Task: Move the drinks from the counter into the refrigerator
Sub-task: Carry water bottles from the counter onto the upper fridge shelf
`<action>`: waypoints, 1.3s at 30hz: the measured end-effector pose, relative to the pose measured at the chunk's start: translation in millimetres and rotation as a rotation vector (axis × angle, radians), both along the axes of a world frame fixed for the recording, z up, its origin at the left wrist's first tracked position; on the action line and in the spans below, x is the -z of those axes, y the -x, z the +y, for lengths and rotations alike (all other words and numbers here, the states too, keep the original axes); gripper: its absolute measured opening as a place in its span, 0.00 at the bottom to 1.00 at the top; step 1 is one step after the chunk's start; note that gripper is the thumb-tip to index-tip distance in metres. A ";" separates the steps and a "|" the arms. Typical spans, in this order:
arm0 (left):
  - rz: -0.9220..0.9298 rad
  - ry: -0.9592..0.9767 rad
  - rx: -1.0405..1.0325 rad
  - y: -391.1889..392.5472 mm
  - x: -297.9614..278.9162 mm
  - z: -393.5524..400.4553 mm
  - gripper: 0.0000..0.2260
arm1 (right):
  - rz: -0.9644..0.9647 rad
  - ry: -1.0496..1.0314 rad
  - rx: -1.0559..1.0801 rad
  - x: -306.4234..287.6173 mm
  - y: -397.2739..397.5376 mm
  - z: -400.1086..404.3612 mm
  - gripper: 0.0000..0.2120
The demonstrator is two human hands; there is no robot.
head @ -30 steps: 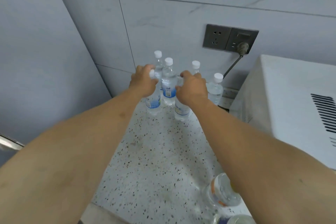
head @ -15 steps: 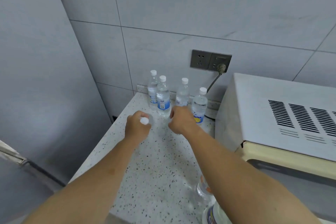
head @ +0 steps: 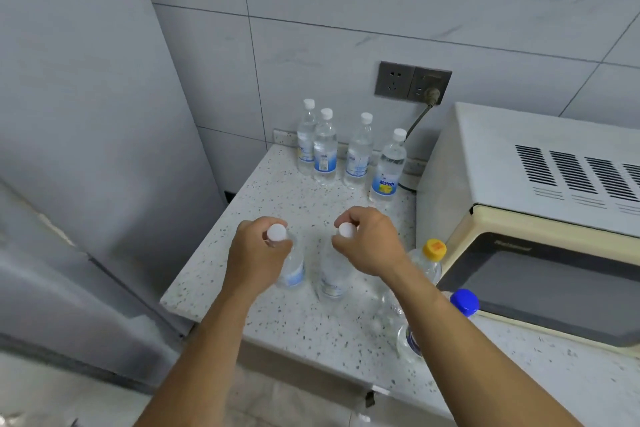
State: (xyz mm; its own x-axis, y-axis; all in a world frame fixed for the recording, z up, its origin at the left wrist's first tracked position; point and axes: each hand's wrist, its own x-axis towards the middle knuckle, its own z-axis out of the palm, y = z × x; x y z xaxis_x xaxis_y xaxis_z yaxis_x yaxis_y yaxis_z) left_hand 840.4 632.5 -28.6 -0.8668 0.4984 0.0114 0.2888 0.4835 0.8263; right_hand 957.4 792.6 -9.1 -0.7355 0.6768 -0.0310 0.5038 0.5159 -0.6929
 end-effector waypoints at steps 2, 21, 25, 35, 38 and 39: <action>0.017 0.009 0.042 -6.7 0.4 -9.8 0.12 | 0.045 0.037 0.007 4.1 -8.1 -9.7 0.07; -0.460 -0.150 0.112 -11.6 108.4 -25.9 0.35 | 0.298 0.445 0.246 115.8 -33.6 -65.4 0.34; -0.431 -0.177 0.073 -20.4 118.8 -29.5 0.31 | 0.333 0.461 0.265 114.6 -37.1 -69.8 0.30; -0.626 -0.377 0.108 -58.2 136.0 -78.4 0.21 | 0.359 0.552 0.220 118.5 -83.9 -96.6 0.18; -0.667 -0.427 0.123 -69.7 138.3 -96.5 0.23 | 0.349 0.663 0.232 118.4 -90.4 -104.7 0.22; -0.666 -0.429 0.113 -73.7 137.3 -102.1 0.22 | 0.352 0.717 0.242 117.7 -91.9 -106.1 0.23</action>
State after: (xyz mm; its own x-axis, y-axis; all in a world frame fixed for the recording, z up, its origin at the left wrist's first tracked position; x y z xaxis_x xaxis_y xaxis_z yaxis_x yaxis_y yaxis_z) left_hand 914.1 530.4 -166.0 -0.7033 0.6534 -0.2800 -0.3023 0.0816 0.9497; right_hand 1049.3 686.5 -126.8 -0.6192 0.7212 -0.3104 0.2370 -0.2052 -0.9496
